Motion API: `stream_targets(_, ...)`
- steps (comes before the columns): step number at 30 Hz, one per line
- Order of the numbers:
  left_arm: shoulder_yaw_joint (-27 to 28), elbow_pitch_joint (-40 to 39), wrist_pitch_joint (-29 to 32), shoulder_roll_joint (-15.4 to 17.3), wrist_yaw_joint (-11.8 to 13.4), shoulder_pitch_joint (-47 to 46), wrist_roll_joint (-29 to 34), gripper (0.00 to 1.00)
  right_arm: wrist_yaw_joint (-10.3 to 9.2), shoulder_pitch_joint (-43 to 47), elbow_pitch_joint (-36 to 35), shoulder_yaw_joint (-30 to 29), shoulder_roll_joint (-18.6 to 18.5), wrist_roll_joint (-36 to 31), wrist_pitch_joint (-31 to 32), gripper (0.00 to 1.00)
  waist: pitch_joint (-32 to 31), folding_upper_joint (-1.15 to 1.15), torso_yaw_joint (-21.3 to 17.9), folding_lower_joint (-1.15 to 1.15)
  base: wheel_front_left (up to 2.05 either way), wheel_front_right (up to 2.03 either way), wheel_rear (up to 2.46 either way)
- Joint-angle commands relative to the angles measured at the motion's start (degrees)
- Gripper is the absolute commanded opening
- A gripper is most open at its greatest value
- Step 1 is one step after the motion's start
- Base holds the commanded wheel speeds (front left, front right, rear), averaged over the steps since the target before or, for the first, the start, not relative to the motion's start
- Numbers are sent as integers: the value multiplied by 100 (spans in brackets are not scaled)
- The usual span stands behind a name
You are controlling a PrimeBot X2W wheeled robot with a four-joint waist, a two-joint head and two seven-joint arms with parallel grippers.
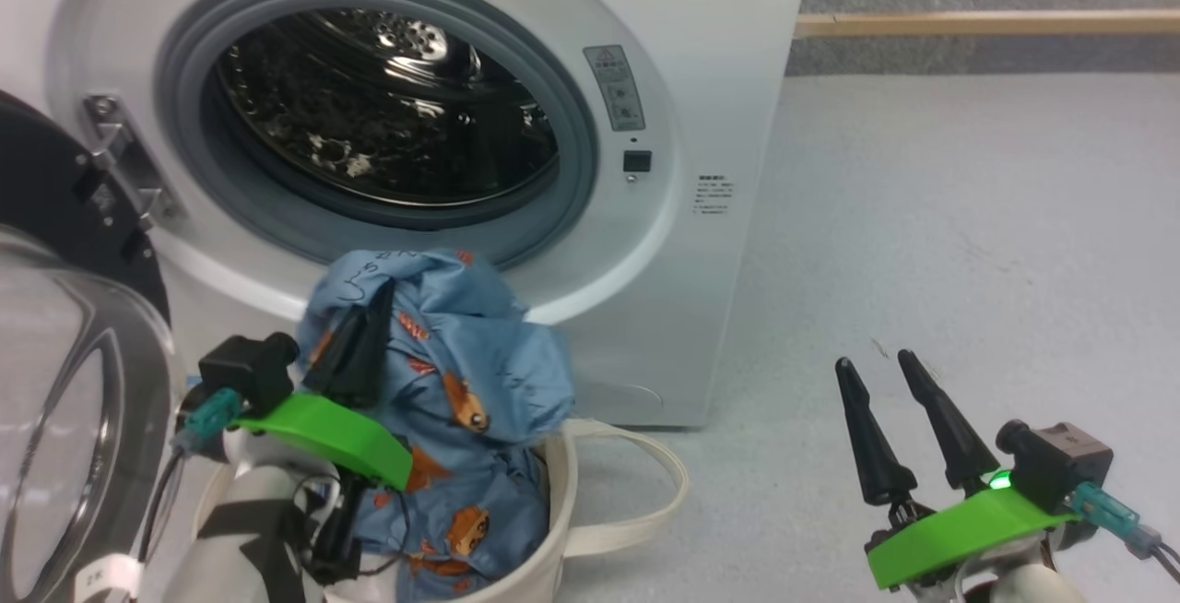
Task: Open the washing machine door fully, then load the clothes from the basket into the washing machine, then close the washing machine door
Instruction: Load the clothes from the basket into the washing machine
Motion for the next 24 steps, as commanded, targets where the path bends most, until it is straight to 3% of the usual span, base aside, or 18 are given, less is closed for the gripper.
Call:
stream_targets(1,264,-91,-69,182,0,-436,8,0,3,-86,-254,61,-97,-38,-71,100,74,0,-77,0,0,0,0)
stream_targets(13,668,849,-69,266,-85,-1682,99,0,3,50,-664,331,-214,-222,-71,100,727,0,-450,0,0,0,0)
stream_targets(24,696,2024,-69,688,-221,-3713,394,0,3,-272,-1177,264,87,-570,-71,100,2398,0,-910,0,0,0,0)
